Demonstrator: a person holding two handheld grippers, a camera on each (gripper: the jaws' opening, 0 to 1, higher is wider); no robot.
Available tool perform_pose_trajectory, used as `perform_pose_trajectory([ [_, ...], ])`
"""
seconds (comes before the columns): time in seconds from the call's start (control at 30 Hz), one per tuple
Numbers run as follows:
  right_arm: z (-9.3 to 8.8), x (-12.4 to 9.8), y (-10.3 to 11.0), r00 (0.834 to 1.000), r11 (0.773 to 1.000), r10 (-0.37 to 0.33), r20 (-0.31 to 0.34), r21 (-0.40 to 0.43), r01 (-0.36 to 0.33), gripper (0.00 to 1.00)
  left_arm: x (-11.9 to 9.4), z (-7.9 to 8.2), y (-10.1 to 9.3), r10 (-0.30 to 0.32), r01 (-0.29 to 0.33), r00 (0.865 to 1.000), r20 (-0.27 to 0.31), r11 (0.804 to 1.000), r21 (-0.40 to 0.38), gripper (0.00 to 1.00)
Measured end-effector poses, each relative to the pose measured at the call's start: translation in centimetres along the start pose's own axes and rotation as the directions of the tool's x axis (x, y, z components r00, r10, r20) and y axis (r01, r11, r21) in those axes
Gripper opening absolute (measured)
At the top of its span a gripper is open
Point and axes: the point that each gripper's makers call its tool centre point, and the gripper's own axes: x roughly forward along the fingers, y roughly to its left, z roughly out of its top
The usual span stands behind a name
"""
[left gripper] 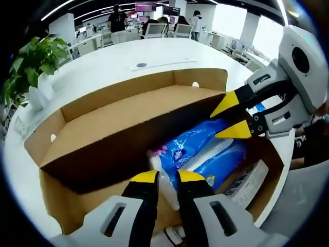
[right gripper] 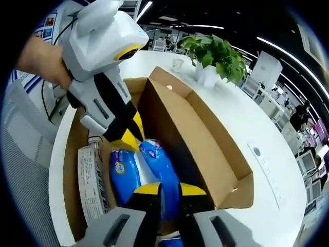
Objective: Operate the shoe box by opening the lid, removing the specified soft item, and placing it in the target area until the item is outside and the box remains undamaged.
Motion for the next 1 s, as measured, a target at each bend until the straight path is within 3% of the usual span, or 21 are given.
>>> perform_pose_trajectory([
  [0.23,0.3,0.0,0.1,1.000,1.000,-0.003,0.014,0.000,0.003,0.00,0.0,0.0,-0.5,-0.022,0.022,1.000,0.002,1.000,-0.003,0.00],
  [1.0,2.3,-2.1,0.3,0.995,0.999,-0.012,0.096,0.053,0.007,0.00,-2.6,1.1,-0.3,-0.032,0.035,0.997,0.068,0.999,-0.041,0.00],
])
